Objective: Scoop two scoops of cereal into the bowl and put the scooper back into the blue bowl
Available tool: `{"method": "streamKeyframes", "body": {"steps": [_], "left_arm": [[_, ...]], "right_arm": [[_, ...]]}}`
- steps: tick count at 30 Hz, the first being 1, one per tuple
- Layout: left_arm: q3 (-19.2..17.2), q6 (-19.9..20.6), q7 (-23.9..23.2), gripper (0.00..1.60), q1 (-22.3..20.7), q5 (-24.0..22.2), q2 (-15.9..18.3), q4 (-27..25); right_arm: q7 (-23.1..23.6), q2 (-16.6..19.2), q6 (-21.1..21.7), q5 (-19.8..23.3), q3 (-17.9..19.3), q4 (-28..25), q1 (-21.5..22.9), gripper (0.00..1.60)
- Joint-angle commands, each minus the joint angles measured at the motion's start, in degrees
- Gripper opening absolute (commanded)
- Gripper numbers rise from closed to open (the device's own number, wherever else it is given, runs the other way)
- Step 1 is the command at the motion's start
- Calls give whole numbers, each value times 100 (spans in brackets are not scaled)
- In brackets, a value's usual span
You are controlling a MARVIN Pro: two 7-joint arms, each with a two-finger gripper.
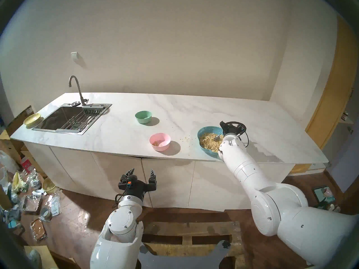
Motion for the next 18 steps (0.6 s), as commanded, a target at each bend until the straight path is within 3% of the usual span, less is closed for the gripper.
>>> {"method": "streamKeyframes", "body": {"steps": [1,18], "left_arm": [[14,-29,-29,160,-27,-16,3,-159],[14,-29,-30,160,-27,-15,3,-158]], "right_arm": [[-55,-36,-89,-45,-23,-337,-39,0],[-342,-178,-59,62,64,-488,-197,0]]}}
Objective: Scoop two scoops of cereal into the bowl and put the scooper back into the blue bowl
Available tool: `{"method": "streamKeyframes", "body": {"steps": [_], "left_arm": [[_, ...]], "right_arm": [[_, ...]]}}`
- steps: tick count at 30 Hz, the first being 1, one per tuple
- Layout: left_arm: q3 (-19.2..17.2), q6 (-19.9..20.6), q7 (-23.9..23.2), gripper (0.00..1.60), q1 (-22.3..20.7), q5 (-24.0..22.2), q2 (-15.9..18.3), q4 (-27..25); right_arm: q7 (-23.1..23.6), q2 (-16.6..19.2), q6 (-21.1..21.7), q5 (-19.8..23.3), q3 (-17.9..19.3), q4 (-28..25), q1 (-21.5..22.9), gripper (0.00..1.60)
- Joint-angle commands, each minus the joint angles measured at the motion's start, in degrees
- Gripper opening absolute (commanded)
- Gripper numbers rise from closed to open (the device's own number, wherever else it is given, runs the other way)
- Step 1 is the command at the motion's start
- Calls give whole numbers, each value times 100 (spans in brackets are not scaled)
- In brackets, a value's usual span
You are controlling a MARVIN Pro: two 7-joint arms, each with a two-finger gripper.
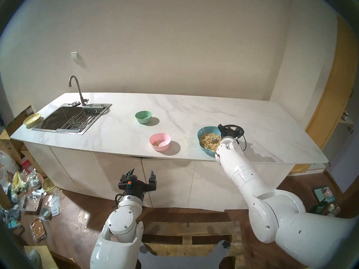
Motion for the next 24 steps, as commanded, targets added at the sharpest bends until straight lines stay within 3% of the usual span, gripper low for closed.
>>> {"method": "streamKeyframes", "body": {"steps": [1,24], "left_arm": [[14,-29,-28,160,-27,-15,3,-159],[14,-31,-26,160,-28,-14,3,-155]], "right_arm": [[-12,-83,-71,66,57,-123,111,0],[-69,-322,-254,278,267,245,390,0]]}}
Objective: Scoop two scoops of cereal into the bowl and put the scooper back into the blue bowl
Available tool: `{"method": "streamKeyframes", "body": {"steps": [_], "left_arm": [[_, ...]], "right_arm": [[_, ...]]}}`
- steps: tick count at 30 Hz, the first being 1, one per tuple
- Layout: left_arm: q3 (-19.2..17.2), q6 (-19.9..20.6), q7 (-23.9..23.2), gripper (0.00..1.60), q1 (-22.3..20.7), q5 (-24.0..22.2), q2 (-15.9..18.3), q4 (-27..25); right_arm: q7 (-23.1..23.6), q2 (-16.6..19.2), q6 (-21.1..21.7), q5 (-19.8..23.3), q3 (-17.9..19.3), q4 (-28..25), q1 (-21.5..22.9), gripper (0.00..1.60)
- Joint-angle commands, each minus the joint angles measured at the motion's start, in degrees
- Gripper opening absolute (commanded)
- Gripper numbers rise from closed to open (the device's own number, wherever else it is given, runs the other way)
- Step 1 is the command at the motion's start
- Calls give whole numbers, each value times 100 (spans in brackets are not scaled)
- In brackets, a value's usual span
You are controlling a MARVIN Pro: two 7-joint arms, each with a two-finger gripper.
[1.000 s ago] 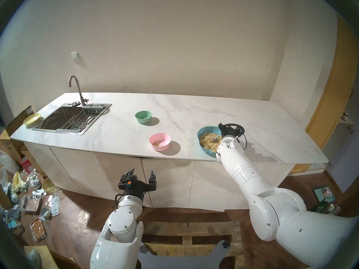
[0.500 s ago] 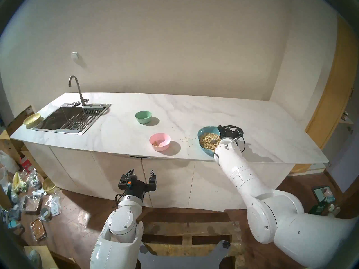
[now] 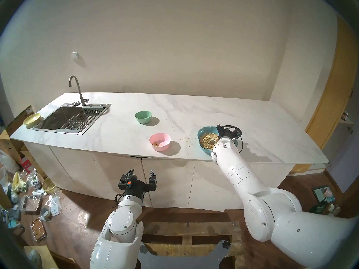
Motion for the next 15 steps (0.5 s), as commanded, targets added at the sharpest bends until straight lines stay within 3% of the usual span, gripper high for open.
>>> {"method": "streamKeyframes", "body": {"steps": [1,15], "left_arm": [[14,-31,-28,160,-28,-14,3,-157],[14,-30,-28,160,-28,-14,3,-158]], "right_arm": [[17,-61,-148,23,43,-47,210,0],[1,-61,-256,179,228,-2,245,0]]}}
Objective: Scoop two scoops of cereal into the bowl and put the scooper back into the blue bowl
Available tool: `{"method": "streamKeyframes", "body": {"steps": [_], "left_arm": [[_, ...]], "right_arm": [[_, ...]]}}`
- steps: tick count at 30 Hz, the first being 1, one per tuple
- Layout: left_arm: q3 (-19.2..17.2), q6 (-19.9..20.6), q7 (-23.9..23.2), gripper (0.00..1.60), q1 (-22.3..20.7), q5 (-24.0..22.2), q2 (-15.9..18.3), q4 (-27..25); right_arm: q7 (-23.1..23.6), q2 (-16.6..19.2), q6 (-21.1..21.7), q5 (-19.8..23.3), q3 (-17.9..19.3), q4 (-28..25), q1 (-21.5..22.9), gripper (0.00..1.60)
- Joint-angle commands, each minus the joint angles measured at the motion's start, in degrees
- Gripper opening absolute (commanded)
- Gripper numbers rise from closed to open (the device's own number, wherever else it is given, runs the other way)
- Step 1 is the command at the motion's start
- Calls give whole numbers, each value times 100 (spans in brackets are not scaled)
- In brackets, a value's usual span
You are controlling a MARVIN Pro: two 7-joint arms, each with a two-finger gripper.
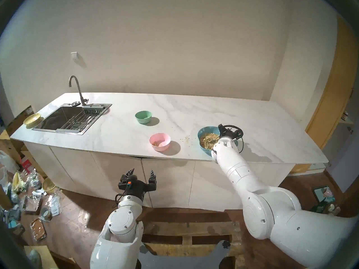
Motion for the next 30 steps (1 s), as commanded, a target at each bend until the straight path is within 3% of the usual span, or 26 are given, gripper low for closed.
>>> {"method": "streamKeyframes", "body": {"steps": [1,30], "left_arm": [[14,-30,-28,160,-28,-14,3,-157],[15,-34,-24,160,-32,-11,1,-149]], "right_arm": [[33,-10,-132,4,32,-86,172,0],[409,-223,-288,191,88,1262,989,0]]}}
